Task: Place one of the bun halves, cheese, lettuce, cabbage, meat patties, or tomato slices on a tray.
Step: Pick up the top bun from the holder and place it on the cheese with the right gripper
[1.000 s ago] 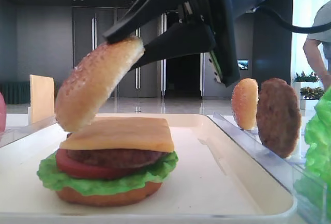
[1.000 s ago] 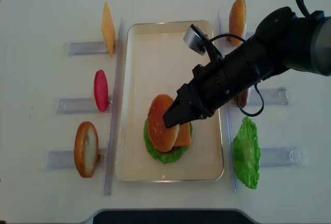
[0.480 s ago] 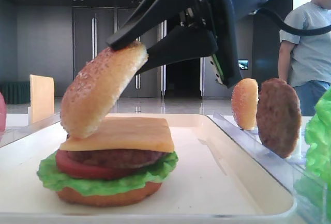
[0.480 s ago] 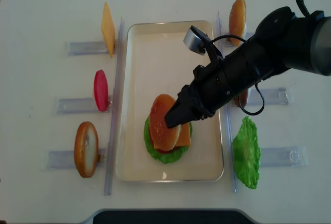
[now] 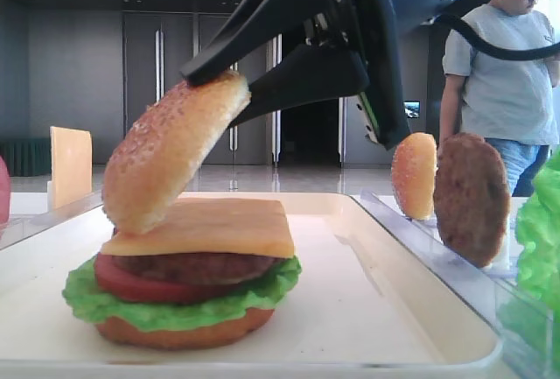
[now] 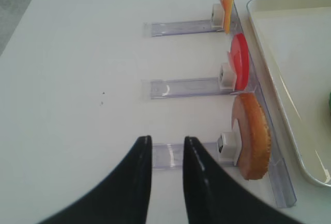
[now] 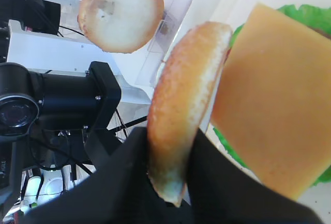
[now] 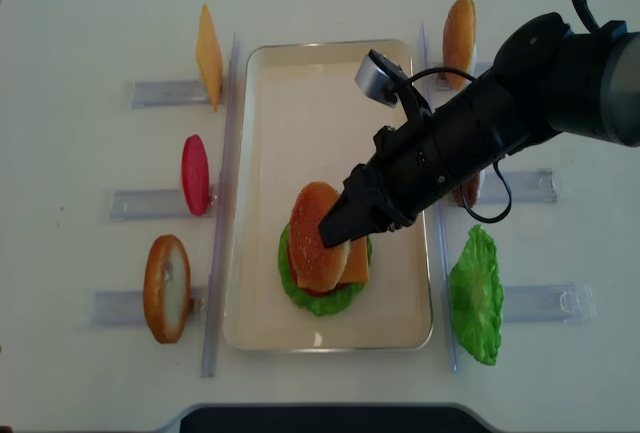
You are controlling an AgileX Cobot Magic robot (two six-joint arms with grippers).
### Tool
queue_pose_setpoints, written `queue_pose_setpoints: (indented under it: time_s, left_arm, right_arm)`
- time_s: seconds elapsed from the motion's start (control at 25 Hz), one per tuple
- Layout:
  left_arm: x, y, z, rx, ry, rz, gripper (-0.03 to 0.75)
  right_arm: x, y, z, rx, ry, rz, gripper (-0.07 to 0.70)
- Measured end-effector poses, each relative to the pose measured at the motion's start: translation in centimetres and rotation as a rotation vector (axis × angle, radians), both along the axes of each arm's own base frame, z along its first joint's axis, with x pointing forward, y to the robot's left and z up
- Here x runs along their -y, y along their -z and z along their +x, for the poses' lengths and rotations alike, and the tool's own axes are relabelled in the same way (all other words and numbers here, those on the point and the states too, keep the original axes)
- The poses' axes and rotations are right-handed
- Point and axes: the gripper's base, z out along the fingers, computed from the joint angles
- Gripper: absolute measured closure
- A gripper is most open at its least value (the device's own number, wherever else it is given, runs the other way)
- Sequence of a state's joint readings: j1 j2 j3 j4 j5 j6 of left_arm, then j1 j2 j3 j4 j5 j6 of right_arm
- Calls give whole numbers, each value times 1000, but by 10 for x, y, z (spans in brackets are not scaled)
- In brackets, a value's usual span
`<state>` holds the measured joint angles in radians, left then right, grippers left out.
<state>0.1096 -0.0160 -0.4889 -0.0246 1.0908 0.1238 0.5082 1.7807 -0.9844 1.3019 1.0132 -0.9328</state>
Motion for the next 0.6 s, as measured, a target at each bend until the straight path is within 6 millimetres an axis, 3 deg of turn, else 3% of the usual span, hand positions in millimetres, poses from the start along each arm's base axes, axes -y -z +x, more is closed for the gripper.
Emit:
queue_pose_setpoints:
  time_s: [0.6]
  left_arm:
    - [0, 0, 0, 0, 0, 0, 557]
  right_arm:
    - [0, 0, 0, -2, 1, 0, 431]
